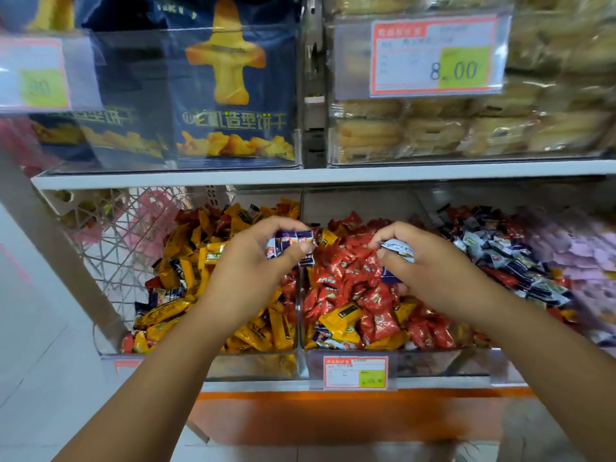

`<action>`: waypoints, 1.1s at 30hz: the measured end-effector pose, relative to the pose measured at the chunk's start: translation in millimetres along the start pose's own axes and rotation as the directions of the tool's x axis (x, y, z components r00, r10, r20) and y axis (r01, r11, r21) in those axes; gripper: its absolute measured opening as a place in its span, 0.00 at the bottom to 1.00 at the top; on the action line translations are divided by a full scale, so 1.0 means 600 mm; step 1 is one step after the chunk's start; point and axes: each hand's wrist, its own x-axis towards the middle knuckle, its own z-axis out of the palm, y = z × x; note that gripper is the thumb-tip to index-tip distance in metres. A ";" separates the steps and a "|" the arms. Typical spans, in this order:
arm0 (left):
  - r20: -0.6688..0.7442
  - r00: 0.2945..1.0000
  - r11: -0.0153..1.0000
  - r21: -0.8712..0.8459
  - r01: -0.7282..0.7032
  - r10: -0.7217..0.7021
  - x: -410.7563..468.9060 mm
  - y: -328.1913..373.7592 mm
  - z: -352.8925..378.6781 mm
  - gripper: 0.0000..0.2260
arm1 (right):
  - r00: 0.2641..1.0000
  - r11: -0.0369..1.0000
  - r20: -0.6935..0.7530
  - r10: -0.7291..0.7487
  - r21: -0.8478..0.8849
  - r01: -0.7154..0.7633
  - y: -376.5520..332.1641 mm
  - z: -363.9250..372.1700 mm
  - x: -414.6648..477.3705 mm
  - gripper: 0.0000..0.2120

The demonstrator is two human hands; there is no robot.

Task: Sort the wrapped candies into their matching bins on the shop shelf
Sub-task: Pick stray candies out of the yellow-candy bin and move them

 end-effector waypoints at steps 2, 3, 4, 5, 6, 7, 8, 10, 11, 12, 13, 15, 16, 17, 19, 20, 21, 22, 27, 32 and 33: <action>0.062 0.997 0.999 -0.008 -0.038 0.039 0.006 0.028 0.036 0.05 | 0.999 0.999 -0.038 0.036 0.009 -0.036 0.022 -0.027 -0.016 0.06; 0.100 0.994 0.998 -0.013 -0.053 0.054 0.011 0.043 0.060 0.05 | 0.996 0.998 -0.062 0.061 0.009 -0.061 0.036 -0.042 -0.024 0.06; 0.142 0.988 0.998 -0.014 -0.068 0.069 0.018 0.057 0.087 0.05 | 0.992 0.996 -0.089 0.089 0.011 -0.088 0.052 -0.058 -0.030 0.06; 0.183 0.979 0.996 -0.013 -0.083 0.084 0.025 0.072 0.117 0.05 | 0.986 0.993 -0.120 0.115 0.014 -0.114 0.070 -0.074 -0.037 0.06; 0.222 0.970 0.995 -0.013 -0.099 0.100 0.034 0.087 0.148 0.04 | 0.978 0.990 -0.156 0.141 0.012 -0.141 0.089 -0.090 -0.040 0.06; 0.253 0.960 0.993 -0.019 -0.118 0.119 0.044 0.102 0.179 0.03 | 0.968 0.987 -0.191 0.161 0.005 -0.163 0.105 -0.106 -0.044 0.06; 0.273 0.952 0.990 -0.025 -0.139 0.140 0.055 0.116 0.210 0.02 | 0.959 0.983 -0.221 0.177 -0.002 -0.182 0.121 -0.120 -0.047 0.06; 0.286 0.941 0.983 -0.031 -0.178 0.180 0.080 0.140 0.269 0.03 | 0.945 0.978 -0.258 0.203 -0.001 -0.211 0.146 -0.146 -0.050 0.07; 0.292 0.936 0.980 -0.022 -0.199 0.197 0.092 0.147 0.295 0.04 | 0.937 0.973 -0.269 0.223 0.000 -0.231 0.157 -0.156 -0.050 0.07; 0.305 0.929 0.975 0.003 -0.222 0.210 0.102 0.154 0.316 0.05 | 0.930 0.968 -0.277 0.241 0.004 -0.250 0.165 -0.165 -0.050 0.08; 0.330 0.920 0.969 0.045 -0.242 0.214 0.112 0.154 0.335 0.07 | 0.926 0.964 -0.278 0.256 0.010 -0.264 0.174 -0.171 -0.049 0.10; 0.403 0.890 0.944 0.148 -0.295 0.215 0.126 0.147 0.358 0.12 | 0.928 0.959 -0.246 0.278 0.012 -0.284 0.192 -0.180 -0.048 0.16; 0.442 0.872 0.925 0.199 -0.322 0.208 0.130 0.142 0.362 0.16 | 0.933 0.956 -0.216 0.288 0.006 -0.294 0.200 -0.184 -0.047 0.19; 0.473 0.860 0.909 0.242 -0.338 0.194 0.132 0.138 0.362 0.20 | 0.935 0.952 -0.183 0.303 0.006 -0.307 0.208 -0.187 -0.048 0.21; 0.500 0.847 0.901 0.262 -0.345 0.179 0.134 0.132 0.352 0.25 | 0.931 0.940 -0.131 0.340 0.033 -0.338 0.221 -0.194 -0.049 0.23; 0.501 0.846 0.906 0.250 -0.342 0.182 0.134 0.131 0.344 0.26 | 0.927 0.934 -0.120 0.356 0.055 -0.352 0.224 -0.197 -0.050 0.23; 0.494 0.849 0.912 0.234 -0.336 0.186 0.131 0.130 0.333 0.26 | 0.923 0.930 -0.118 0.367 0.073 -0.361 0.225 -0.200 -0.053 0.22; 0.485 0.853 0.916 0.223 -0.333 0.192 0.127 0.130 0.319 0.25 | 0.923 0.932 -0.131 0.361 0.078 -0.354 0.223 -0.201 -0.054 0.22; 0.415 0.883 0.905 0.253 -0.343 0.219 0.087 0.115 0.216 0.21 | 0.950 0.974 -0.217 0.223 0.080 -0.210 0.167 -0.179 -0.053 0.16; 0.260 0.960 0.930 0.315 -0.190 0.108 0.025 0.064 0.053 0.18 | 0.992 0.999 -0.121 -0.026 0.028 0.029 0.057 -0.092 -0.040 0.11; 0.213 0.975 0.935 0.328 -0.135 0.066 0.013 0.045 0.021 0.18 | 0.992 0.996 -0.098 -0.081 0.019 0.083 0.036 -0.071 -0.036 0.11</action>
